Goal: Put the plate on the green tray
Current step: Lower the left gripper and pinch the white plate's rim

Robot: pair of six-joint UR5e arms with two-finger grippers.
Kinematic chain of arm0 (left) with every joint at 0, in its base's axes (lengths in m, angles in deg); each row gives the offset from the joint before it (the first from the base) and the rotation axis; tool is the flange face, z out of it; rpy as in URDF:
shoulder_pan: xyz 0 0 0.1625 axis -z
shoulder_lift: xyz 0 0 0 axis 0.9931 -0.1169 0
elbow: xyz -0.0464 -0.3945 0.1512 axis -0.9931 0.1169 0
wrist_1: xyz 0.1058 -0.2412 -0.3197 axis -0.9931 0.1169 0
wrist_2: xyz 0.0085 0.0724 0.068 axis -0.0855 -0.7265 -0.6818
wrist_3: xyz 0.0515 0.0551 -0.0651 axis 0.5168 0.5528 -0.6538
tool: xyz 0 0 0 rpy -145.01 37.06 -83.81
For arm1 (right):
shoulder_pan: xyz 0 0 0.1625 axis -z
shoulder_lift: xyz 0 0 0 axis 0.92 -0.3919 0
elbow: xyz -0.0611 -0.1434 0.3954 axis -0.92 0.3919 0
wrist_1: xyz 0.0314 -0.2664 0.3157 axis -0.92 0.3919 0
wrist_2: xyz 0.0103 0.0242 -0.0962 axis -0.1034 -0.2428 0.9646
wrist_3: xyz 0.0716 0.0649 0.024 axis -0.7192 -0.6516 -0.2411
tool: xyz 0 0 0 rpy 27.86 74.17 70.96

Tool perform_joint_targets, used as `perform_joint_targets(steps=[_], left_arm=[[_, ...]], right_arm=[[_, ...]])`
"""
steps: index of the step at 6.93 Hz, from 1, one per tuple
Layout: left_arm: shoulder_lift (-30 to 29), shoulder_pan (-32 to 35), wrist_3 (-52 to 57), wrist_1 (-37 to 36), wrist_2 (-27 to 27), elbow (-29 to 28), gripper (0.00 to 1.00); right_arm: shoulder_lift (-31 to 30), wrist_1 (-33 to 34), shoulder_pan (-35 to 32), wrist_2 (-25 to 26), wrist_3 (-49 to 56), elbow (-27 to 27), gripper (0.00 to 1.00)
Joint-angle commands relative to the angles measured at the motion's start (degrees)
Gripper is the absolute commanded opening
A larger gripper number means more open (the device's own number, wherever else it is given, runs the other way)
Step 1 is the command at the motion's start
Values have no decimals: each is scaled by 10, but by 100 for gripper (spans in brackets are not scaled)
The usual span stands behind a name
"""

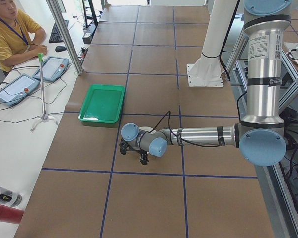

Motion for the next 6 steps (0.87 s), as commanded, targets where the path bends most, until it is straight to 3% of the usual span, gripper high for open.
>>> perform_joint_targets(steps=[1,6], left_arm=[[-6,-9,0,0,1,-10,100],[-34,-12,2,18,-4,-45,100]], right_arm=[[0,0,0,1,0,0,100],[0,0,0,1,0,0,100]])
